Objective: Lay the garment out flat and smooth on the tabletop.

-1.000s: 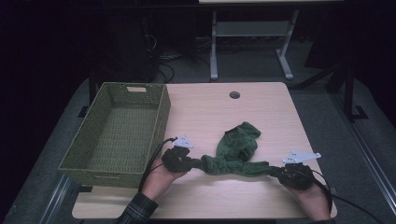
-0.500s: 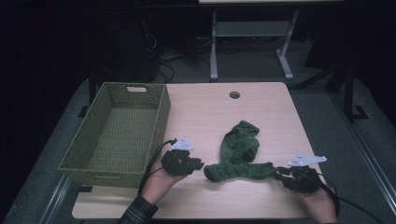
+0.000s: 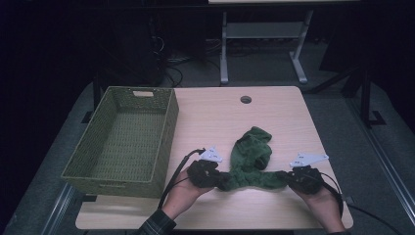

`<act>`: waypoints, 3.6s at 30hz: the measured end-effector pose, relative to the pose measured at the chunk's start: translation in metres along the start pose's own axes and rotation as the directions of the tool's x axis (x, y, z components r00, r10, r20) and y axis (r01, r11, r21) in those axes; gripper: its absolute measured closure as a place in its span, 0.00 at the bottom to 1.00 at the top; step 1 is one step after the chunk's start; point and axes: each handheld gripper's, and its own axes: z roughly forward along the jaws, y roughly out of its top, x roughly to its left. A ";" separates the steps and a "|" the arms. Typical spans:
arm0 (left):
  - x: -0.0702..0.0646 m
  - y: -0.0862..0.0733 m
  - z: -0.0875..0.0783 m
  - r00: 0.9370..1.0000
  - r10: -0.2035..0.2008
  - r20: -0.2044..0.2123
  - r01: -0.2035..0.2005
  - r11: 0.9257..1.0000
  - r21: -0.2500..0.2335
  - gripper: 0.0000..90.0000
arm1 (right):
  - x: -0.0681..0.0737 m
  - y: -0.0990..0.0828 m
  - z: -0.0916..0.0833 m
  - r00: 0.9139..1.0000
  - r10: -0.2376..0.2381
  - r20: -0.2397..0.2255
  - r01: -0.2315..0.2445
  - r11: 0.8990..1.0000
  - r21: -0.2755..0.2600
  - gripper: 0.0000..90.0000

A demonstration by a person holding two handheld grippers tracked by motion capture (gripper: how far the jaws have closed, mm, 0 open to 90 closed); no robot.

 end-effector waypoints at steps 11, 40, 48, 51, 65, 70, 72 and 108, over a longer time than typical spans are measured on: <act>0.031 -0.023 0.020 0.997 -0.004 -0.083 0.018 0.986 0.163 0.99 | -0.005 -0.010 0.015 1.000 0.004 -0.004 -0.004 0.996 0.094 1.00; 0.011 -0.034 -0.012 0.999 0.017 -0.044 -0.010 0.988 0.153 0.81 | 0.025 -0.020 -0.007 0.998 -0.054 -0.043 0.056 0.997 0.048 0.88; 0.026 0.004 -0.013 0.996 0.058 -0.068 -0.052 0.995 0.083 0.68 | 0.012 -0.001 0.002 0.999 -0.034 -0.036 0.034 0.999 0.018 0.78; 0.033 0.020 -0.007 0.996 0.069 -0.061 -0.066 0.996 0.054 0.66 | 0.011 0.004 0.008 0.999 -0.031 -0.037 0.032 0.999 0.030 0.74; 0.063 0.063 0.034 0.993 0.100 -0.058 -0.099 0.995 0.023 0.58 | 0.012 0.001 0.014 0.999 -0.009 -0.042 0.010 1.000 0.028 0.68; 0.072 0.066 0.044 0.995 0.097 -0.036 -0.096 0.995 0.036 0.57 | 0.013 -0.001 0.017 0.999 0.017 -0.042 -0.016 1.000 0.026 0.67; 0.074 0.066 0.049 0.996 0.088 -0.025 -0.087 0.996 0.035 0.57 | 0.014 0.001 0.018 0.999 0.021 -0.035 -0.020 1.000 0.023 0.66; 0.064 0.066 0.011 0.995 0.081 -0.064 -0.084 0.995 -0.052 0.94 | 0.000 0.020 0.030 0.997 0.055 0.062 -0.056 0.998 0.010 0.94</act>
